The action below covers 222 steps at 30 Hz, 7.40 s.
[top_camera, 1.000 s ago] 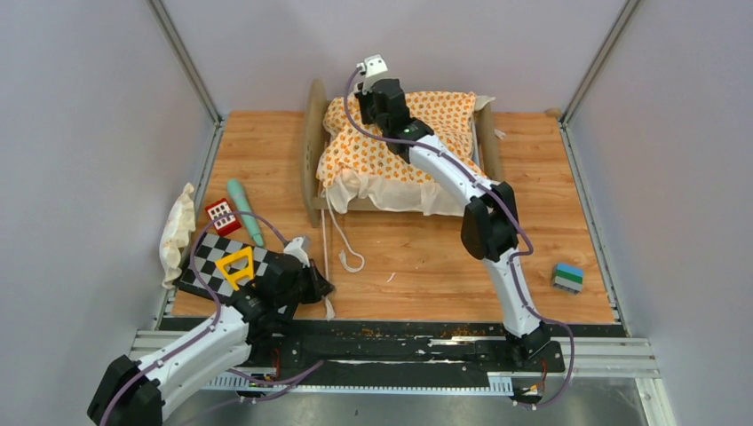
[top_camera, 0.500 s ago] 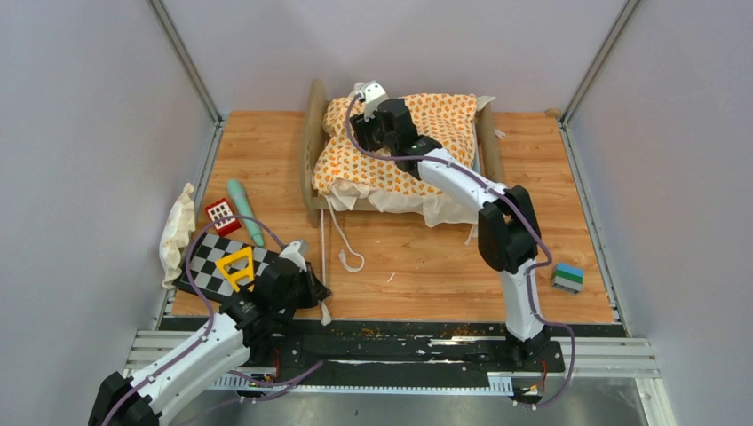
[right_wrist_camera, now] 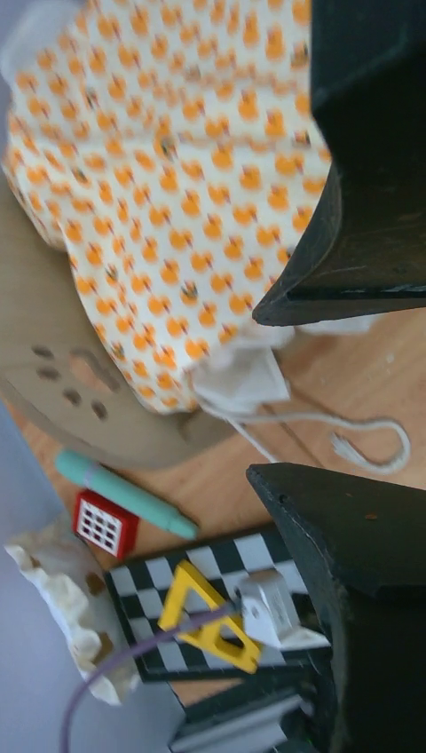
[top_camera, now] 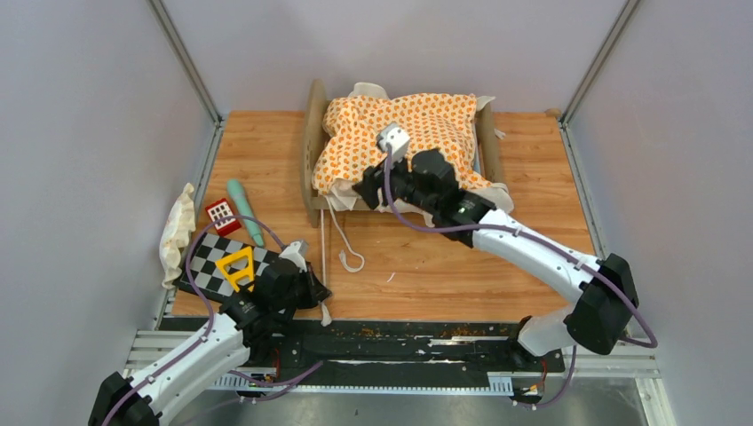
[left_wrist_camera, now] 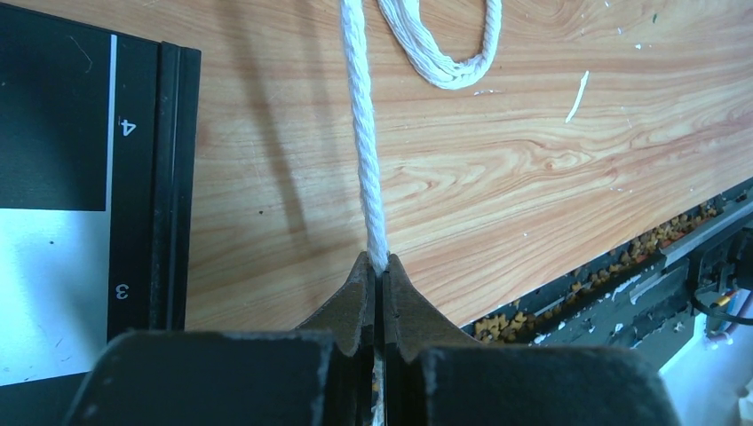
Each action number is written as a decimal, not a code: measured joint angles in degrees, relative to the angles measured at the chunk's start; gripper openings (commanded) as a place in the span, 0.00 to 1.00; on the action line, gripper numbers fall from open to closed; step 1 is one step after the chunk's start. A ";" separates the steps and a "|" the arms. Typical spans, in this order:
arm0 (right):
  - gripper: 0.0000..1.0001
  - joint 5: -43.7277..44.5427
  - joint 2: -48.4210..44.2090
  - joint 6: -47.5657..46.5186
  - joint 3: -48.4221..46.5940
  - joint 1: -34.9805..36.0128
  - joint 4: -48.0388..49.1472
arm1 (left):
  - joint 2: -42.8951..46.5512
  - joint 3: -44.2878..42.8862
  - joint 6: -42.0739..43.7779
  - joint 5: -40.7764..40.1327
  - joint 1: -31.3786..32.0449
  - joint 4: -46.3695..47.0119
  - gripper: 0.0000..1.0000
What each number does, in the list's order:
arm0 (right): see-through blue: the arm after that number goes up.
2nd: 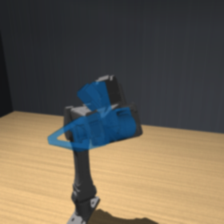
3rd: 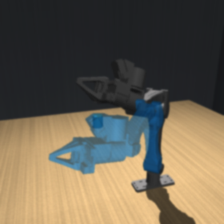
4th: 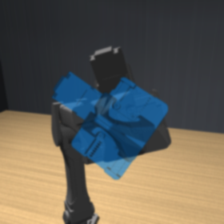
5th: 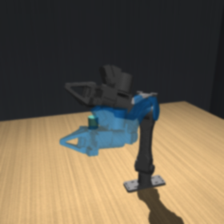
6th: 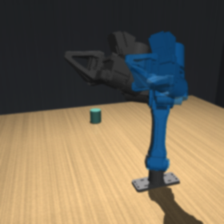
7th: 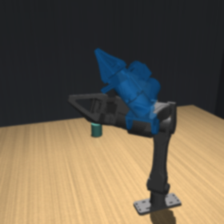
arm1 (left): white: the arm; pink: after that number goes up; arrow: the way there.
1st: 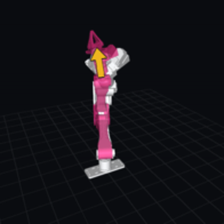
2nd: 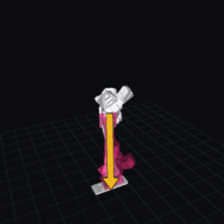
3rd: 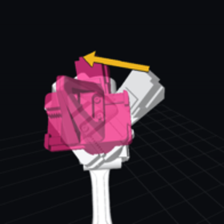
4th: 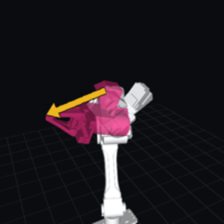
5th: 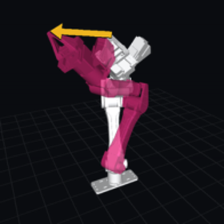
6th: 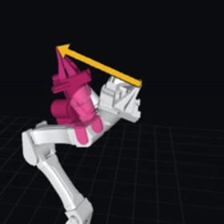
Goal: Set up the pet bed
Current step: Adjust the mattress on the bed frame, then tie the ropes to the bed frame.
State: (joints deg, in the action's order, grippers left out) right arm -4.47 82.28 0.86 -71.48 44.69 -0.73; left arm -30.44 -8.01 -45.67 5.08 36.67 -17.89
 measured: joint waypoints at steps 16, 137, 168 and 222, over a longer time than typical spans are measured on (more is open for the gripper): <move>0.54 14.62 14.45 28.28 11.26 14.62 -12.55 | -0.81 0.00 -0.02 -0.02 0.00 0.15 0.00; 0.36 15.72 20.44 25.59 10.38 23.69 -18.91 | -2.73 0.04 -0.48 1.95 0.00 3.98 0.00; 0.00 6.56 -7.43 27.98 20.94 27.89 -18.80 | -0.31 -5.86 -1.68 4.50 0.07 0.26 0.00; 0.26 19.56 -7.80 32.13 34.40 35.56 -4.46 | 8.96 -9.44 -12.15 -11.96 6.12 -8.17 0.00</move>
State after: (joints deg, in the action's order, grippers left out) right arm 15.09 74.48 32.99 -37.08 80.25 -5.19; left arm -21.47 -17.45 -57.82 -6.87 42.78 -26.06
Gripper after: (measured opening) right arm 0.249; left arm 0.018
